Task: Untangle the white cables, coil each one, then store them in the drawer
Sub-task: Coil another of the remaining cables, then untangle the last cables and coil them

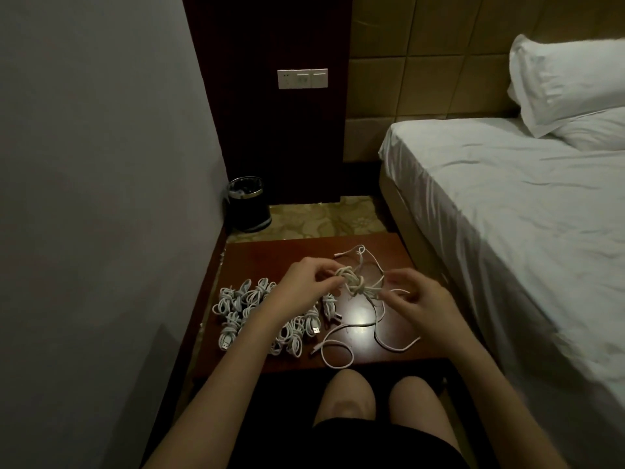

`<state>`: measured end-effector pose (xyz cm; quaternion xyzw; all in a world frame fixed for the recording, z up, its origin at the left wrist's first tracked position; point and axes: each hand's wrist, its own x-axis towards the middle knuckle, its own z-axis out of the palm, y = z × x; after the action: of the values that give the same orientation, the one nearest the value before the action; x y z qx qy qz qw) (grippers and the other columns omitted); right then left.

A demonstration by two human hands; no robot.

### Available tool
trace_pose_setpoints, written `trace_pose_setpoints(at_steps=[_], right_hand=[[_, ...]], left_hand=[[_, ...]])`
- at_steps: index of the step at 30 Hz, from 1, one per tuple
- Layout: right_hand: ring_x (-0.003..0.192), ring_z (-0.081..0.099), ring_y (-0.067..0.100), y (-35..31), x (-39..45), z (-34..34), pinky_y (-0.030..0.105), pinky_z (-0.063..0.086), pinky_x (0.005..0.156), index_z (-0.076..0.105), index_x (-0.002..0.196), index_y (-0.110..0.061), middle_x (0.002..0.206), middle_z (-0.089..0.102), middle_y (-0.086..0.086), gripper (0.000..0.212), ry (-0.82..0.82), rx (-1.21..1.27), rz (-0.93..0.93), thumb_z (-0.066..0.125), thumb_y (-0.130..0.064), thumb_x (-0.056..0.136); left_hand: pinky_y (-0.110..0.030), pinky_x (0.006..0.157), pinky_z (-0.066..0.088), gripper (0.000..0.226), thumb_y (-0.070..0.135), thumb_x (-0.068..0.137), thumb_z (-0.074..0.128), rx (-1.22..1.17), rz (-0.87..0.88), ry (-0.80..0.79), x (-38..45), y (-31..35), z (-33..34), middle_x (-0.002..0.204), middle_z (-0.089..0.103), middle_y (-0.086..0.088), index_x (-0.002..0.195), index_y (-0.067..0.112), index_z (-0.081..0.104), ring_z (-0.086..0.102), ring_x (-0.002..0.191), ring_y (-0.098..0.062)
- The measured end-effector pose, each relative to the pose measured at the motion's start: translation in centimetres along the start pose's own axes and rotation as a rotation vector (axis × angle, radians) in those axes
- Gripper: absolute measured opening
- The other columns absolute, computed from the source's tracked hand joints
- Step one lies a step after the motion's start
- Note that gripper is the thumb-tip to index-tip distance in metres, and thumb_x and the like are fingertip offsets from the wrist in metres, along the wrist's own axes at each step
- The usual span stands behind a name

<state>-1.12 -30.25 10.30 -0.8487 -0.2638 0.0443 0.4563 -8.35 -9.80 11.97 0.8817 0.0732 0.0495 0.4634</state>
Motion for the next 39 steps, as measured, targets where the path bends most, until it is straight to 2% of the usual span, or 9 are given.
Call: trace_pose_setpoints(at_steps=[4,10,13,17,21,26,30,33,39], right_hand=[[0.067,0.069,0.003,2.0,0.6,3.8,0.015,0.048,0.055,0.063,0.092,-0.024,0.079,0.073,-0.005,0.018,-0.147,0.233,0.129,0.073,-0.012,0.083],[0.069,0.071,0.013,3.3,0.7,9.9,0.031,0.056,0.065,0.067,0.078,-0.021,0.072,0.073,-0.001,0.013,-0.101,0.28,0.186,0.079,-0.017,0.078],[0.067,0.07,0.01,3.2,1.0,12.1,0.026,0.055,0.064,0.067,0.081,-0.013,0.072,0.072,0.001,0.012,-0.084,0.3,0.206,0.078,-0.018,0.079],[0.059,0.064,-0.003,3.2,1.4,14.8,0.012,0.048,0.053,0.064,0.086,-0.014,0.069,0.068,-0.007,0.012,-0.139,0.322,0.26,0.075,-0.018,0.083],[0.071,0.071,0.008,3.7,1.4,17.3,0.03,0.059,0.064,0.065,0.108,-0.009,0.081,0.073,-0.001,0.022,-0.243,0.389,0.34,0.069,-0.016,0.088],[0.063,0.068,0.01,5.0,1.4,17.3,0.021,0.049,0.057,0.055,0.12,-0.017,0.078,0.074,0.001,0.028,-0.316,0.526,0.39,0.061,-0.013,0.093],[0.075,0.067,0.008,8.2,1.8,14.8,0.027,0.054,0.069,0.067,0.102,-0.016,0.086,0.071,-0.001,0.014,-0.189,0.212,0.326,0.066,-0.014,0.088],[0.085,0.063,0.009,9.9,1.7,14.3,0.017,0.046,0.068,0.067,0.104,-0.019,0.093,0.065,-0.005,0.017,-0.237,-0.021,0.264,0.067,-0.018,0.087],[0.1,0.059,0.025,10.9,1.7,15.4,0.034,0.048,0.081,0.061,0.11,-0.013,0.113,0.054,0.005,0.021,-0.344,-0.415,0.086,0.059,-0.018,0.09]], left_hand=[[-0.021,0.082,0.054,0.021,0.021,0.093,0.062,0.026,-0.049,0.061,0.4,-2.0,0.1,0.098,0.07,0.009,0.114,0.022,0.066,0.067,0.088,-0.004],[-0.037,0.087,0.056,0.023,0.022,0.09,0.067,-0.089,-0.248,0.17,1.1,-6.7,0.8,0.106,0.067,-0.001,0.111,0.017,0.059,0.066,0.094,-0.015],[-0.024,0.083,0.051,0.039,0.017,0.088,0.069,-0.142,-0.31,0.165,0.9,-8.9,1.1,0.114,0.062,0.001,0.125,0.012,0.057,0.059,0.103,-0.012],[-0.029,0.085,0.055,0.044,0.01,0.088,0.069,-0.205,-0.365,0.221,0.8,-11.5,1.4,0.122,0.059,0.0,0.13,0.012,0.056,0.06,0.103,-0.012],[-0.02,0.069,0.056,0.036,0.006,0.088,0.068,-0.233,-0.397,0.3,1.2,-13.2,1.4,0.117,0.063,-0.001,0.122,0.013,0.062,0.062,0.085,-0.001],[-0.013,0.066,0.049,0.037,0.01,0.086,0.071,-0.177,-0.441,0.392,1.7,-14.9,0.8,0.115,0.062,0.002,0.122,0.015,0.063,0.06,0.091,-0.005],[-0.016,0.067,0.046,0.044,0.014,0.087,0.07,-0.096,-0.473,0.397,1.7,-16.0,0.7,0.123,0.058,-0.001,0.128,0.015,0.057,0.057,0.093,-0.01],[-0.015,0.065,0.044,0.044,0.013,0.088,0.069,-0.113,-0.483,0.407,1.7,-16.1,1.3,0.128,0.055,-0.001,0.129,0.014,0.055,0.056,0.094,-0.01],[-0.03,0.078,0.055,0.038,0.025,0.086,0.072,-0.083,-0.439,0.442,1.6,-15.4,1.8,0.126,0.05,0.0,0.12,0.023,0.055,0.057,0.101,-0.014]])
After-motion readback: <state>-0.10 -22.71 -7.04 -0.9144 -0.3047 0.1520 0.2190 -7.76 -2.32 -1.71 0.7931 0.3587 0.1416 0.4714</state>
